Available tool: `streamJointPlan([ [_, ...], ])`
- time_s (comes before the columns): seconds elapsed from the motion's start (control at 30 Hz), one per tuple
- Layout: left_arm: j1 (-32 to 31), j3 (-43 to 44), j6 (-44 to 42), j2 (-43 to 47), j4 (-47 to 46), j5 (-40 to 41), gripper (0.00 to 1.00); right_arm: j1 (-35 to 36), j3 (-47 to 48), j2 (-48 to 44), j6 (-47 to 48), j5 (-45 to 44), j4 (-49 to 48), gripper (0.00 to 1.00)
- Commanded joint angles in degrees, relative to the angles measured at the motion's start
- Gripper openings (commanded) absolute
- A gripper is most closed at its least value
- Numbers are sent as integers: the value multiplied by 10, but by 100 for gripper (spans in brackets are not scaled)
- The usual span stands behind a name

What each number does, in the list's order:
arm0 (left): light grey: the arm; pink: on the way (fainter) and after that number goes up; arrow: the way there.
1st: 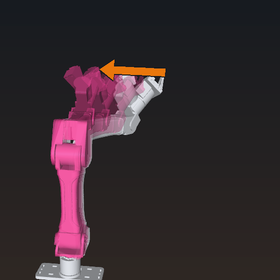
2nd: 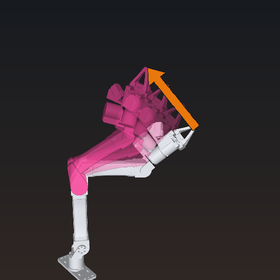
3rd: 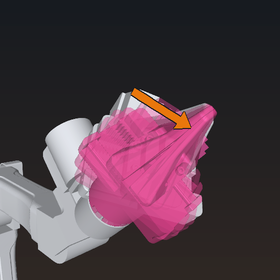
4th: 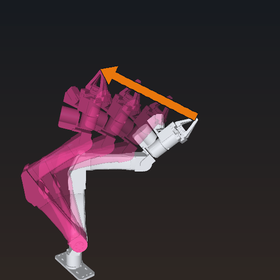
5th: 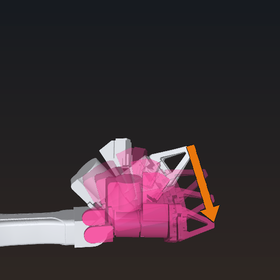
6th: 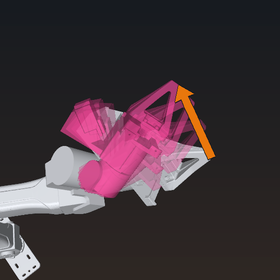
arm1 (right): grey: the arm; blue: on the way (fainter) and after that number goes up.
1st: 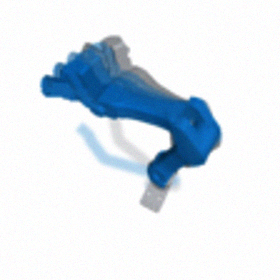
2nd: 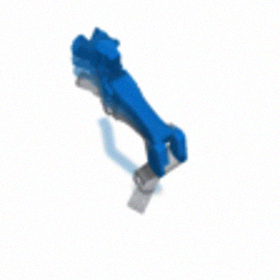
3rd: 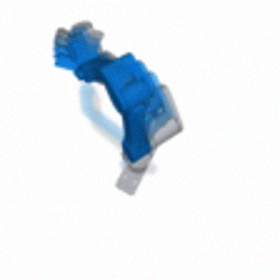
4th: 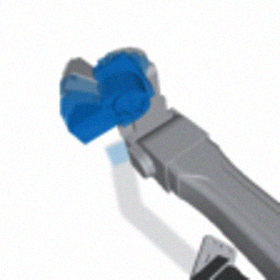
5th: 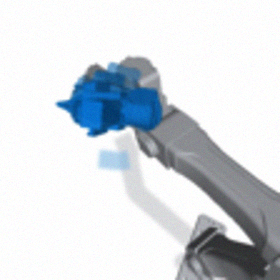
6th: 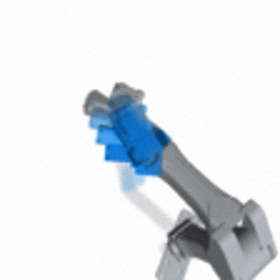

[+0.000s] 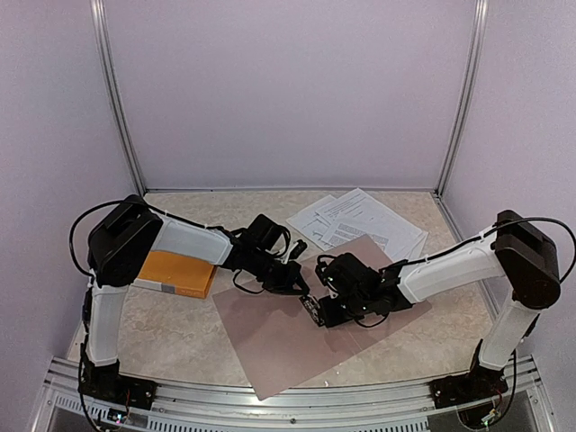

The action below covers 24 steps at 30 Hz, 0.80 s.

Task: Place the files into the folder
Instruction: Open the spring clip on the folder.

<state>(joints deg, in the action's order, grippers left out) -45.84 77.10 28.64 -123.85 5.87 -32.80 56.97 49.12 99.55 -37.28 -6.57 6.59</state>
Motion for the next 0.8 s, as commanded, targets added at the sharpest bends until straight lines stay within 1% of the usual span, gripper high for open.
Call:
streamJointPlan([
  [0.0, -27, -36, -18, 1, 198, -19, 0, -43, -46, 46, -34, -122, 117, 3],
  [0.2, -27, -37, -24, -44, 208, -7, 0, -43, -47, 47, -32, -119, 114, 3],
  [0.33, -26, -45, -23, -69, 201, -13, 0, -42, -47, 44, -32, -122, 117, 3],
  [0.57, -21, -51, -27, -80, 201, -24, 0, -43, -47, 45, -32, -119, 116, 3],
  [0.77, -20, -74, -27, -61, 197, -19, 0, -43, -47, 47, -33, -119, 118, 3],
])
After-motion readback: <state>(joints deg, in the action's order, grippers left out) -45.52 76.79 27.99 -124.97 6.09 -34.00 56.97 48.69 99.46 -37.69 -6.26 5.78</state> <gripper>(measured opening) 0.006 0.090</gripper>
